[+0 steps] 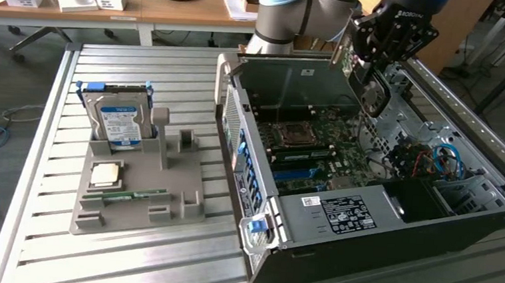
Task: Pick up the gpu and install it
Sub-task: 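Pick up the gpu and move the gpu toward the slot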
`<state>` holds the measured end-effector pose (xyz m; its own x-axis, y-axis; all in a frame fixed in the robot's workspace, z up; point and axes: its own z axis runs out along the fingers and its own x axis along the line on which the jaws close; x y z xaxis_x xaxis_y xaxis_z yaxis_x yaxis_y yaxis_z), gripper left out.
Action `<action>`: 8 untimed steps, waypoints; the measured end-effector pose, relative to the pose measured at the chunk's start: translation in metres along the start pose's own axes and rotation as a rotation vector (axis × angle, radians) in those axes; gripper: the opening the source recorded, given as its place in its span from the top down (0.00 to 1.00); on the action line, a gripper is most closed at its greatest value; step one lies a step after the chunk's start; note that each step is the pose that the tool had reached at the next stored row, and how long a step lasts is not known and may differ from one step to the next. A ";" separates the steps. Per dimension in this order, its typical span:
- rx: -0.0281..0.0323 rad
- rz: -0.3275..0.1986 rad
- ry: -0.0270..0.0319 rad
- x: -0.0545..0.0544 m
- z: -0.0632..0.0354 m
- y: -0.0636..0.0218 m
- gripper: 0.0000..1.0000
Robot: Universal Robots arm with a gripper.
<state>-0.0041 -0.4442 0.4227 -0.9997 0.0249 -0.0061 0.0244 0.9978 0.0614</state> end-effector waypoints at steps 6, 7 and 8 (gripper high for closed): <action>-0.0001 0.000 0.0000 -0.004 0.0001 0.0001 0.74; -0.0004 0.000 -0.0001 -0.004 0.0006 0.0002 0.74; -0.0003 0.000 -0.0001 -0.004 0.0020 0.0001 0.74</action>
<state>0.0002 -0.4441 0.4207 -0.9997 0.0249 -0.0062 0.0244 0.9978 0.0617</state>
